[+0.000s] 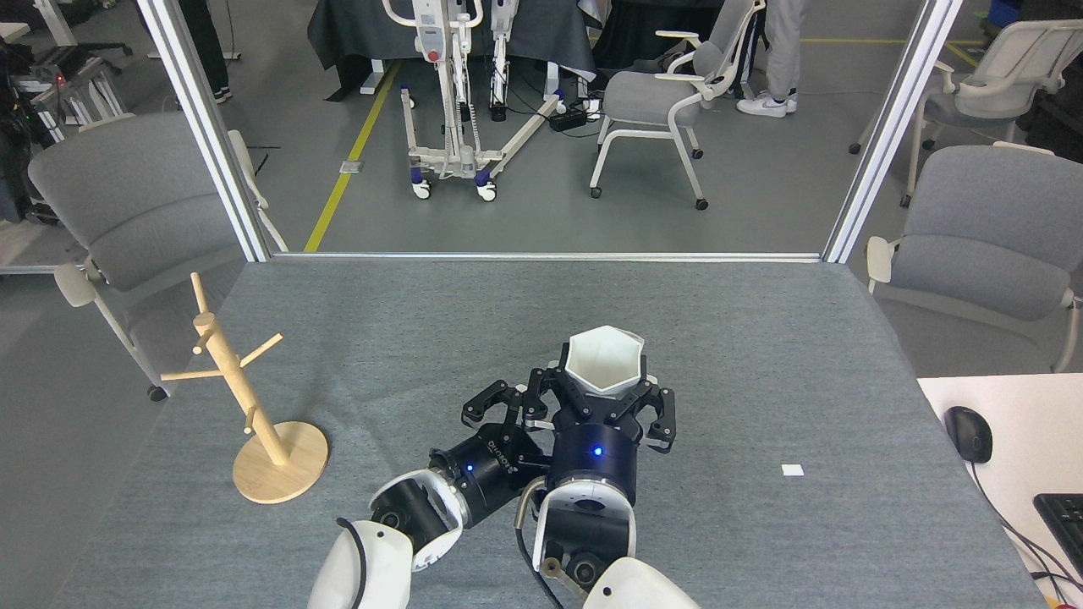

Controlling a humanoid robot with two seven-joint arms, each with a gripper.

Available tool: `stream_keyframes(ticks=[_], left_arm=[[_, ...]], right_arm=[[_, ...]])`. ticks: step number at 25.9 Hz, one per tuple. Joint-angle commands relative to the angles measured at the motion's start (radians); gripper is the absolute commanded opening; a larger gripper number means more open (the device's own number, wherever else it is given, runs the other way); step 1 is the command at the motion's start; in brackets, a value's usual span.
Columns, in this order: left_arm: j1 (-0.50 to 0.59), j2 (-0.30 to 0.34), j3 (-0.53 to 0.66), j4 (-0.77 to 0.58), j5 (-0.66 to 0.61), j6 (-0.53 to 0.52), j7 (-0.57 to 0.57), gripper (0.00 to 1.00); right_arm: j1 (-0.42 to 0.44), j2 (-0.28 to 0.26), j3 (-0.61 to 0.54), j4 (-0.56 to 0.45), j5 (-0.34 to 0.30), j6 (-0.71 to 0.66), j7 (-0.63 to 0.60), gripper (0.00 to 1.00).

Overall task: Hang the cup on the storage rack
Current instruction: 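Grasp the white cup with the left gripper and release the right gripper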

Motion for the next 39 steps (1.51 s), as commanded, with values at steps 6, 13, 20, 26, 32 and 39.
stream_keyframes(ticks=[6, 13, 20, 26, 32, 39], left_arm=[[-0.04, -0.035, -0.003, 0.046, 0.005, -0.022, -0.015, 0.99], [-0.072, -0.066, -0.003, 0.073, 0.0, -0.02, -0.03, 0.99], [-0.084, -0.075, -0.002, 0.092, 0.006, -0.012, -0.105, 0.84], [-0.08, -0.066, 0.001, 0.081, 0.005, -0.02, -0.105, 0.0], [-0.08, -0.063, 0.004, 0.081, 0.006, -0.02, -0.104, 0.0], [-0.08, -0.061, 0.006, 0.089, 0.006, -0.02, -0.104, 0.0]], right_arm=[[0.001, 0.0, 0.0, 0.033, -0.004, 0.001, -0.005, 0.13], [0.018, 0.011, 0.013, 0.033, -0.004, 0.001, -0.006, 0.13], [0.047, 0.058, 0.043, 0.035, -0.003, 0.001, -0.009, 0.12], [0.068, 0.074, 0.077, 0.047, -0.001, 0.001, -0.012, 0.12], [0.076, 0.075, 0.074, 0.069, 0.008, 0.001, -0.017, 0.98], [0.067, 0.077, 0.04, 0.07, -0.007, -0.011, -0.156, 1.0]])
